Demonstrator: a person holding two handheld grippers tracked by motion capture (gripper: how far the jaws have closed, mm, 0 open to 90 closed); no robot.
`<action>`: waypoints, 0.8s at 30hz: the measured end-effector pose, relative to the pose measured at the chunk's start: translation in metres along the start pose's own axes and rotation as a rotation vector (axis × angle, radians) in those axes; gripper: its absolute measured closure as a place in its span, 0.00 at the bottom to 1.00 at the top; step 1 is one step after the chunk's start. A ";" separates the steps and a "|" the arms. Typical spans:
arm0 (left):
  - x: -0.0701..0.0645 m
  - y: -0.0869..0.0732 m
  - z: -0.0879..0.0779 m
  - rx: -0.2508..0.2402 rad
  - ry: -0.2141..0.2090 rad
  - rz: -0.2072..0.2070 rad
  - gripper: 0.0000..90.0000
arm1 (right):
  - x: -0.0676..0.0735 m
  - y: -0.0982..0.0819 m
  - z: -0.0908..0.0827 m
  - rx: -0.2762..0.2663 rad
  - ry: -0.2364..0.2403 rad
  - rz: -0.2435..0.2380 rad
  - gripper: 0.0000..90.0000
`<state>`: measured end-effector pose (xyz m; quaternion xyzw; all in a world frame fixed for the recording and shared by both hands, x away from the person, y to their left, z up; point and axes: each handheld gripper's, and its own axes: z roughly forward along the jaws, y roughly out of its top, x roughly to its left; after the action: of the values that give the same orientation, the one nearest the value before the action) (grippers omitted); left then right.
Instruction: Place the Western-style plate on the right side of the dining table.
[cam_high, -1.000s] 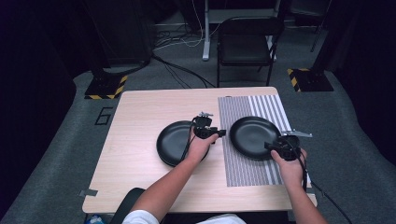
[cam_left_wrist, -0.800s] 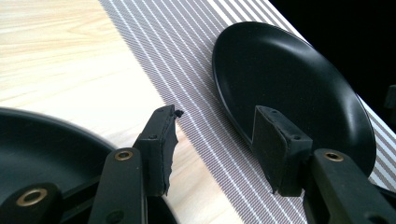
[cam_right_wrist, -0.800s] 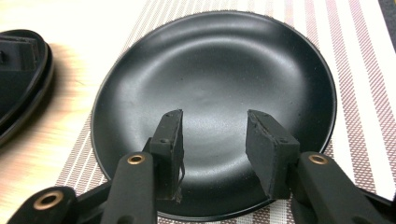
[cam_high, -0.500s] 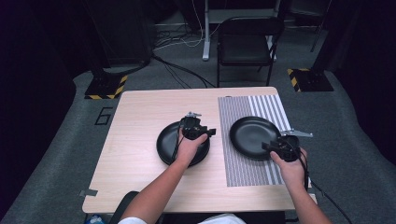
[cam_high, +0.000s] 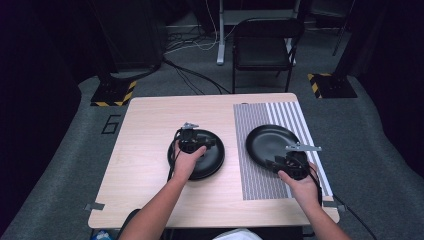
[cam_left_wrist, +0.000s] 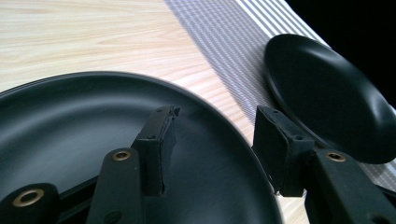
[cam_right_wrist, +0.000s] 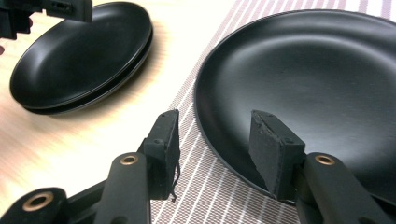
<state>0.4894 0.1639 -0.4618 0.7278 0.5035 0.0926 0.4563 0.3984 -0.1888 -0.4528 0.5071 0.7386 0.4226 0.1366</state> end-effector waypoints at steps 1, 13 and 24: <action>0.003 -0.001 -0.002 0.000 0.006 -0.002 0.54 | 0.002 -0.001 0.002 0.003 0.006 -0.004 0.58; 0.036 -0.015 -0.029 -0.022 0.100 -0.023 0.53 | 0.018 -0.007 0.022 0.021 0.071 -0.077 0.55; 0.056 -0.027 -0.047 -0.039 0.207 -0.002 0.51 | 0.025 -0.015 0.039 0.029 0.090 -0.157 0.52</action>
<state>0.4704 0.2390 -0.4741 0.7050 0.5465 0.1765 0.4161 0.4022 -0.1506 -0.4820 0.4298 0.7877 0.4221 0.1285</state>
